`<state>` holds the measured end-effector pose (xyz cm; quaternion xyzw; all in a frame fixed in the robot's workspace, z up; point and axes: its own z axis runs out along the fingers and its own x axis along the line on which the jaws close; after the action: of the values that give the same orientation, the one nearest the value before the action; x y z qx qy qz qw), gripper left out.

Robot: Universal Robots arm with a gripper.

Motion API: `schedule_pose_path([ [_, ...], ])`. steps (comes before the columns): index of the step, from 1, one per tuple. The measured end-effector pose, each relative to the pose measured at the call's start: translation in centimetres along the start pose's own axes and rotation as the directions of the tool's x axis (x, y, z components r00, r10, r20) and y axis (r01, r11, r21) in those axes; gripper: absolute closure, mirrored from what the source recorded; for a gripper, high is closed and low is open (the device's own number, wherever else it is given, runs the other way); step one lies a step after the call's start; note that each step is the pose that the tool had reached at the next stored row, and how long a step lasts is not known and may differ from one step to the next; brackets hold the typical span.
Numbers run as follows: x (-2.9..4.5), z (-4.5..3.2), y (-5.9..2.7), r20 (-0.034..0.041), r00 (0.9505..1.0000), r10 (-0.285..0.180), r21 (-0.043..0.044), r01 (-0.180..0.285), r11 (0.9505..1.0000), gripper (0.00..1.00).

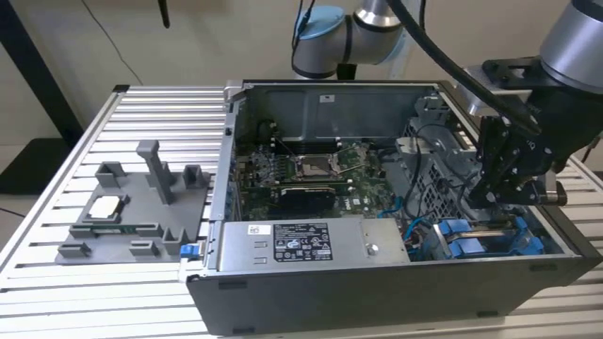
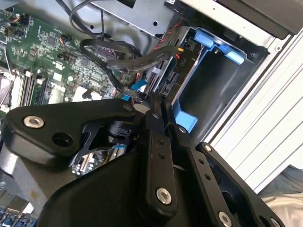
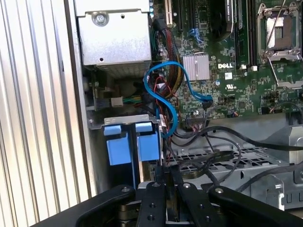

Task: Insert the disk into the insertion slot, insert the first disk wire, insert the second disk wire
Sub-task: 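Insert the second disk wire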

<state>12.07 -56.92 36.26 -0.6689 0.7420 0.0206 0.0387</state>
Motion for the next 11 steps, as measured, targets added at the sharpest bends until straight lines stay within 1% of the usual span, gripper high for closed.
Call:
schedule_pose_path([
  [11, 0.09, 1.17, -0.12, 0.0008, 1.0, -0.001, 0.0107, 0.001, 0.9999, 0.84],
])
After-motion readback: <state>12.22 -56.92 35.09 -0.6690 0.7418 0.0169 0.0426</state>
